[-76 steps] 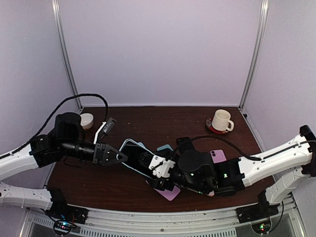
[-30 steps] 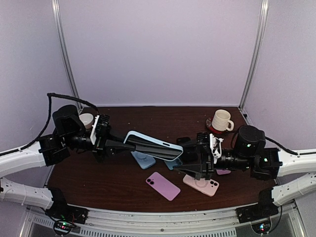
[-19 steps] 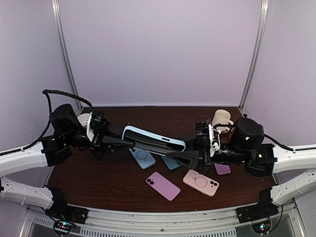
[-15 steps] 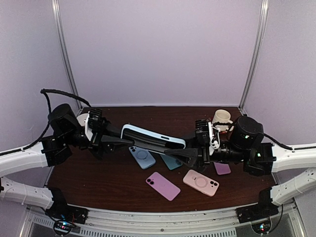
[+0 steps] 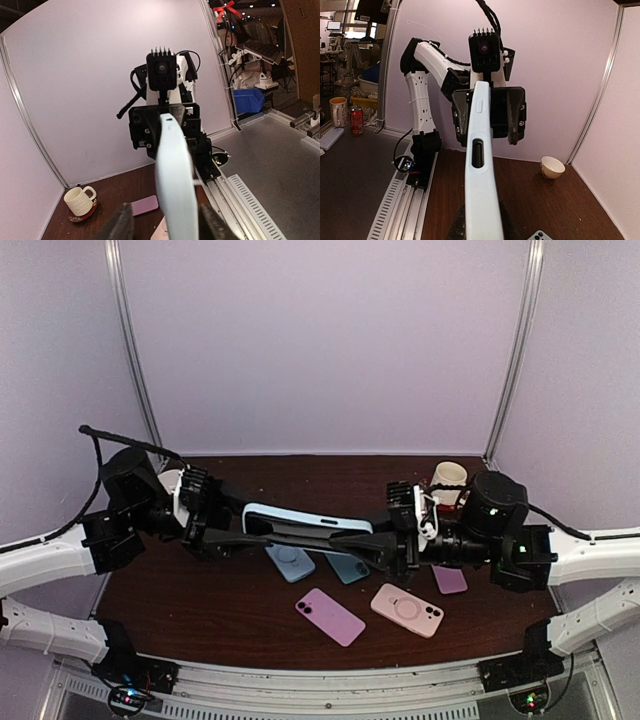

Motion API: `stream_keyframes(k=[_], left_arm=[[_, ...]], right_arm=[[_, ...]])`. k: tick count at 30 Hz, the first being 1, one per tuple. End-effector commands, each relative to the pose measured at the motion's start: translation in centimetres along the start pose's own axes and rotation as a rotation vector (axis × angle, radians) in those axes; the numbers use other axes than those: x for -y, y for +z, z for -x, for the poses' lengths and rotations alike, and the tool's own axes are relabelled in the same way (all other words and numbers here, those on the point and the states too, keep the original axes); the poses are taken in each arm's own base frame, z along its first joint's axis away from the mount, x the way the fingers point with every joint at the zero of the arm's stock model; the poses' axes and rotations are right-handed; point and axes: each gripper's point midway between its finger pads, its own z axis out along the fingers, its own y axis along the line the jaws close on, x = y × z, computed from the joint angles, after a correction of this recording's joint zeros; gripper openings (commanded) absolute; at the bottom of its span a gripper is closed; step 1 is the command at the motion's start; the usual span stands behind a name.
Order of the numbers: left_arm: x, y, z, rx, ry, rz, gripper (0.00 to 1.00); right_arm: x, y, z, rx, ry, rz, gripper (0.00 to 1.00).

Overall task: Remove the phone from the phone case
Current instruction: Pass from the left arm to the right, then remove the phone from the phone case.

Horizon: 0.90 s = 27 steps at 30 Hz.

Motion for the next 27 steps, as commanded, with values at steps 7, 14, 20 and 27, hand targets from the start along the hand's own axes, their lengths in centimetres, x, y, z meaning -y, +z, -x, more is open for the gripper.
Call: stream_keyframes(k=[7, 14, 20, 27], left_arm=[[2.1, -0.7, -4.6, -0.227, 0.185, -0.131, 0.7], [2.2, -0.3, -6.4, -0.289, 0.184, -0.201, 0.62], [2.1, 0.0, -7.9, -0.283, 0.17, -0.182, 0.57], [2.8, 0.5, -9.2, -0.304, 0.162, -0.201, 0.51]], right_arm=[[1.9, -2.8, -0.8, -0.092, -0.161, -0.115, 0.0], [1.1, -4.0, -4.1, -0.227, -0.318, -0.062, 0.0], [-0.3, -4.6, -5.8, -0.298, -0.439, 0.042, 0.0], [-0.8, -4.3, -6.6, -0.332, -0.468, 0.091, 0.0]])
